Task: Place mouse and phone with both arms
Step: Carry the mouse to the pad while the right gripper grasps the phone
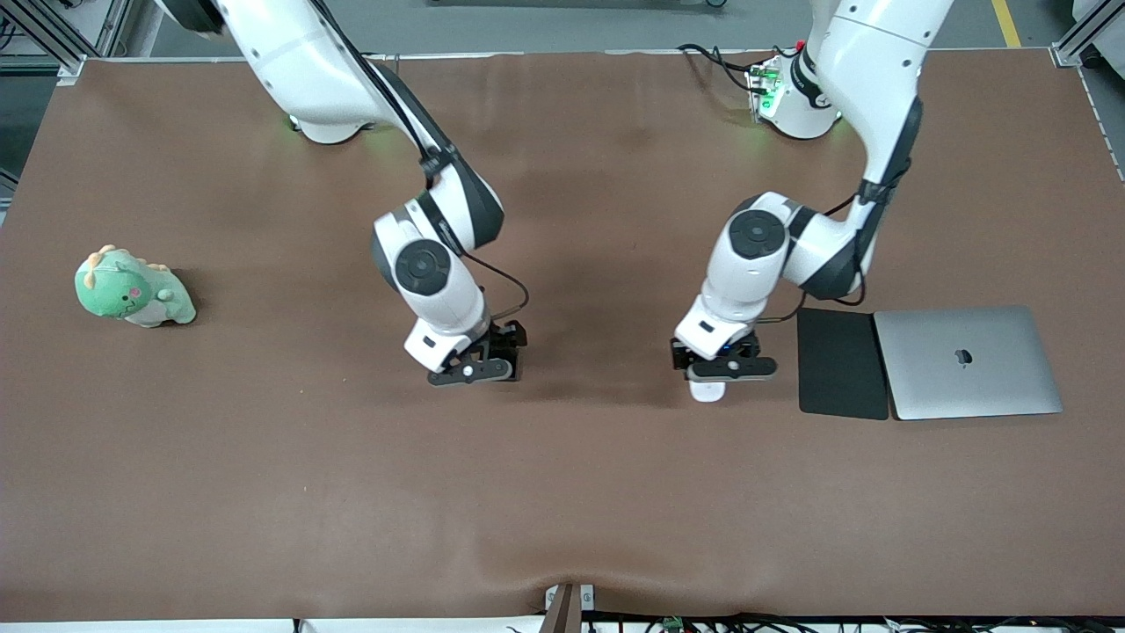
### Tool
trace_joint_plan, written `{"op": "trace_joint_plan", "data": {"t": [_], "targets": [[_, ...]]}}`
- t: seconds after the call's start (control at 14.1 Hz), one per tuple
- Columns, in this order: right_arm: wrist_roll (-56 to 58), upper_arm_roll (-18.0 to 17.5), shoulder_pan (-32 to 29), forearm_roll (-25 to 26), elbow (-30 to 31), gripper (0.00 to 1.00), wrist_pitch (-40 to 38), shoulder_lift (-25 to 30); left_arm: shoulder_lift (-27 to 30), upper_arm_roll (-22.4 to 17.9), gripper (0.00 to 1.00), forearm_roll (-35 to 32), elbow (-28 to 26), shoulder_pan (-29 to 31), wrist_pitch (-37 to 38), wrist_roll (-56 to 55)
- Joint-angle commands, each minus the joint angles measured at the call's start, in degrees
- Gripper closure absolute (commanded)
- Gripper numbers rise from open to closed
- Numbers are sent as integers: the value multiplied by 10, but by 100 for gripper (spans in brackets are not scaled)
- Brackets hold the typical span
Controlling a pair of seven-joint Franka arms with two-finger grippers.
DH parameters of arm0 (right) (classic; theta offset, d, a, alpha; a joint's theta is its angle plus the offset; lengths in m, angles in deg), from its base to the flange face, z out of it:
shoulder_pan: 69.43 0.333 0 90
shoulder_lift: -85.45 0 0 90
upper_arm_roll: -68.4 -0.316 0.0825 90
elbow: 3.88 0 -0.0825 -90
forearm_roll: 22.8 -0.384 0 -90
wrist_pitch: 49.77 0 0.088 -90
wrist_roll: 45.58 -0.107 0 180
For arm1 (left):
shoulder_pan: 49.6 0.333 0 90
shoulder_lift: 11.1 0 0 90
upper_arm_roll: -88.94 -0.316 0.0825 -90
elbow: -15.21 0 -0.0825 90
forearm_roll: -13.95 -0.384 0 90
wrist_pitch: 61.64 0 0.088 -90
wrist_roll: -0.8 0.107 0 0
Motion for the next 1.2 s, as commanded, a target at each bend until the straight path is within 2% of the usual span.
{"op": "trace_joint_plan", "data": {"t": [0.0, 0.14, 0.5, 0.57, 0.85, 1.13], "targets": [[-3, 7, 2, -10, -18, 0, 16, -23, 21, 44, 100, -12, -61, 79, -57, 48], [-3, 7, 5, -6, -15, 0, 29, -31, 19, 93, 100, -12, -84, 166, -84, 87], [-3, 10, 29, 0, -15, 0, 46, -50, -20, 258, 100, -12, -98, 417, -95, 212], [-5, 10, 29, -1, -15, 0, 53, -54, -27, 268, 100, -12, -99, 440, -95, 226], [-6, 21, 29, 7, -14, 0, 55, -60, -29, 269, 100, -12, -109, 470, -95, 265], [2, 39, 25, 42, -24, 0, 8, -49, -46, 289, 100, -12, -113, 518, -95, 308]]}}
